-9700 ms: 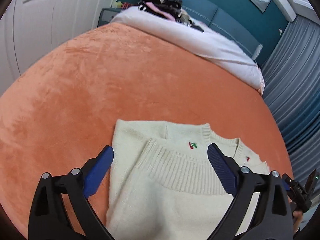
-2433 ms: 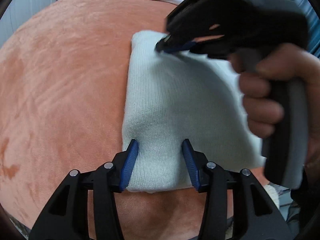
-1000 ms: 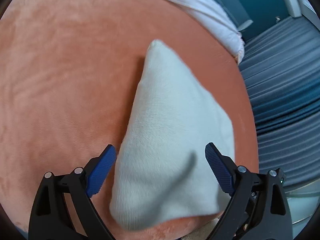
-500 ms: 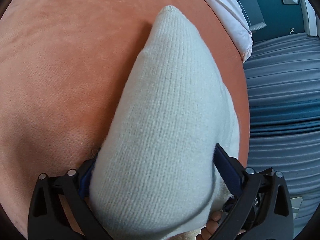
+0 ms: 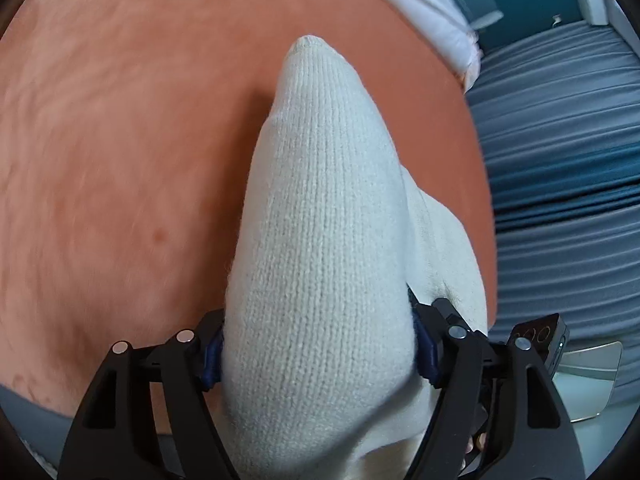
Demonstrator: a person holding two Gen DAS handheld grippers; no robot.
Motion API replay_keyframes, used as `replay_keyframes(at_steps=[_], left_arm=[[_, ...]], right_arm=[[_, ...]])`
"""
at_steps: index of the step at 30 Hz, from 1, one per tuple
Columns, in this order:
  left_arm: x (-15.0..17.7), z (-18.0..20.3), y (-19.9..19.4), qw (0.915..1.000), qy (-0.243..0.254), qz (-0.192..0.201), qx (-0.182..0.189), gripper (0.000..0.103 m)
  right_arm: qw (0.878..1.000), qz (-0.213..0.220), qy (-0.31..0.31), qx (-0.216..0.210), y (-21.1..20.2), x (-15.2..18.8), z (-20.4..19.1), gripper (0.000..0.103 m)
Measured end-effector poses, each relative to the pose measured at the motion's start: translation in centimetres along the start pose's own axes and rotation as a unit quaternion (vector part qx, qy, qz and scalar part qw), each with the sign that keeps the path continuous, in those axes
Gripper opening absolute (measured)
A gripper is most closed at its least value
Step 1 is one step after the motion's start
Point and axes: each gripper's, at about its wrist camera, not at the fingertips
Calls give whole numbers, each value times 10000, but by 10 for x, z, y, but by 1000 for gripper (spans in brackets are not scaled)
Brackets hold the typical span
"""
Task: Fold small clothes
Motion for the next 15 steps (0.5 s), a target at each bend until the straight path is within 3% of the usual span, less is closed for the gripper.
replay_keyframes(at_steps=[1, 3, 6, 7, 11, 15], left_arm=[[4, -12, 11, 9998, -148, -103, -95, 74], [8, -29, 22, 9997, -204, -44, 137, 86], [4, -24, 22, 10000, 8, 35, 47, 87], [3, -21, 20, 10000, 61, 51, -13, 81], [3, 5, 2, 9974, 497, 259, -452, 70], [12, 33, -24, 9922, 944, 486, -648, 65]], right_arm=[[9998, -60, 191, 55, 8, 7, 12, 41], [9992, 35, 362, -155, 11, 15, 25, 48], [9982, 50, 545, -242, 14, 11, 31, 59], [9980, 23, 588, -248, 17, 8, 29, 59], [9995, 257, 155, -34, 3, 11, 5, 39], [9983, 524, -239, -2, -24, 18, -22, 37]])
Point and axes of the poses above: each gripper's, at about its wrist camera, not at the fingertips, and y roughly the way its jaws point, z to its right, x to its underside, and after that the axes turned 8 degrees about -z, right-handed
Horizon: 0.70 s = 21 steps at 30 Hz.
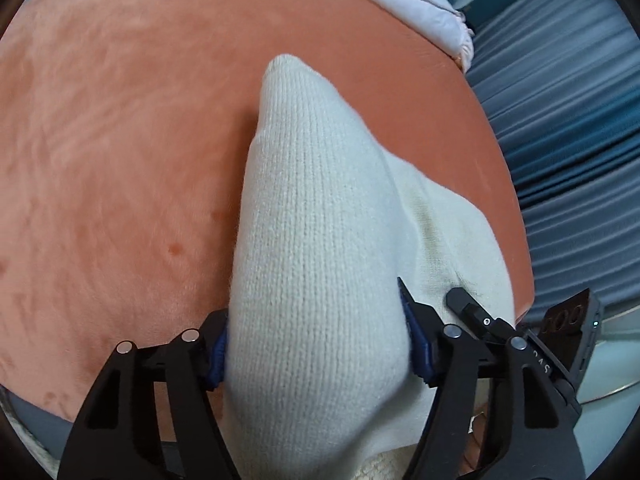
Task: Fold small clothes
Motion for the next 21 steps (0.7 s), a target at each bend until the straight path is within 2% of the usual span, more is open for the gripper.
replay_keyframes(at_steps=[9, 15, 19, 21], left_arm=[[7, 50, -87, 9941, 807, 717, 54, 65], [16, 90, -129, 9827, 1311, 1281, 271, 65], [15, 109, -140, 9778, 1489, 1453, 246, 65], [13, 109, -135, 9788, 1453, 1429, 219, 65]], right_arm=[[9949, 880, -318, -372, -83, 6, -41, 37], [9847, 1528, -645, -544, -141, 7, -65, 37], [9819, 1654, -688, -612, -156, 3, -65, 37], [9831, 1609, -678, -557, -148, -2, -67, 37]])
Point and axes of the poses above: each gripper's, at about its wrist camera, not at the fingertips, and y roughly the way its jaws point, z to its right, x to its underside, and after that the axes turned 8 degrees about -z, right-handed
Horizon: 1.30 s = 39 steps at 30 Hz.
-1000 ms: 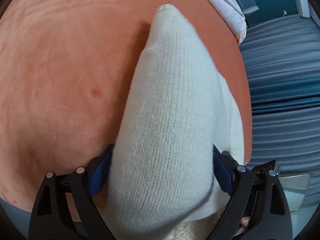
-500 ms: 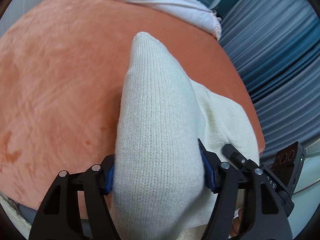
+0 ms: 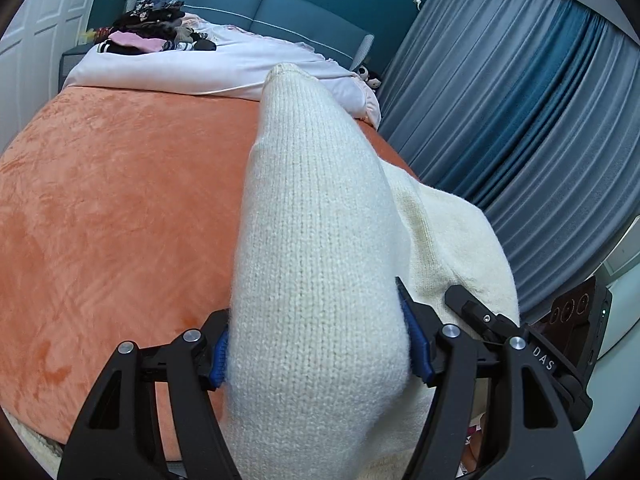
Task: Fold small clothes
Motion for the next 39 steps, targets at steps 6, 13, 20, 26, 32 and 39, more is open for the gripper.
replay_keyframes(at_steps=[6, 13, 20, 26, 32, 39], left_arm=[[17, -44, 52, 9962, -803, -311, 117, 65], [79, -128, 133, 9863, -1381, -718, -539, 63], [81, -130, 122, 9864, -1364, -744, -538, 73], [82, -126, 114, 9856, -1373, -639, -753, 73], [83, -126, 110, 9838, -1399, -661, -904, 78], [86, -106, 113, 9846, -767, -663, -1423, 84]], right_arm=[[9976, -655, 121, 196, 54, 6, 39, 38], [9741, -1803, 652, 1198, 138, 53, 110, 45], [9838, -1207, 613, 1179, 113, 56, 110, 52], [9883, -942, -883, 813, 96, 17, 27, 19], [9861, -1172, -571, 1030, 115, 13, 66, 19], [9826, -1491, 299, 1070, 122, 32, 115, 21]])
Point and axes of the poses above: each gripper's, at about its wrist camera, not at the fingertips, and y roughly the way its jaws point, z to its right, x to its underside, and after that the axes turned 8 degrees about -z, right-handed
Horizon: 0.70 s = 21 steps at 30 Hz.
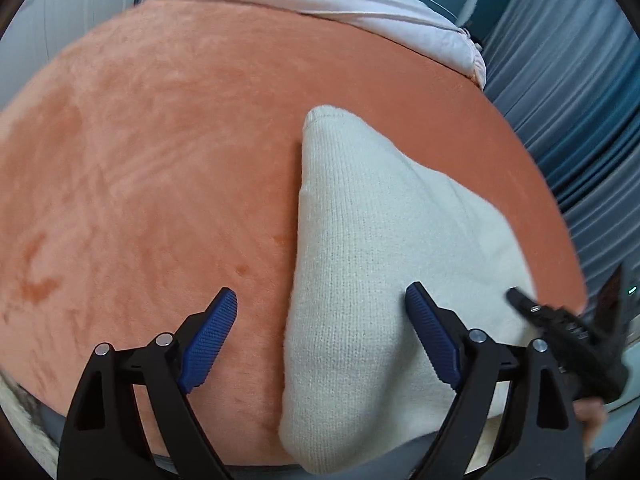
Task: Fold small clothes
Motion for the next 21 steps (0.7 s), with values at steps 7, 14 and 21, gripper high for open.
replay_keyframes(at_steps=[7, 14, 21], left_arm=[[-2, 11, -2, 9991, 287, 7, -311, 84], [-4, 12, -3, 9991, 236, -91, -328, 84], [5, -1, -39, 9992, 210, -149, 303, 87]], right_arm=[[9998, 19, 217, -30, -16, 22, 1, 40], [9998, -75, -150, 143, -26, 43, -11, 44], [9983, -285, -217, 456, -25, 48, -17, 53]])
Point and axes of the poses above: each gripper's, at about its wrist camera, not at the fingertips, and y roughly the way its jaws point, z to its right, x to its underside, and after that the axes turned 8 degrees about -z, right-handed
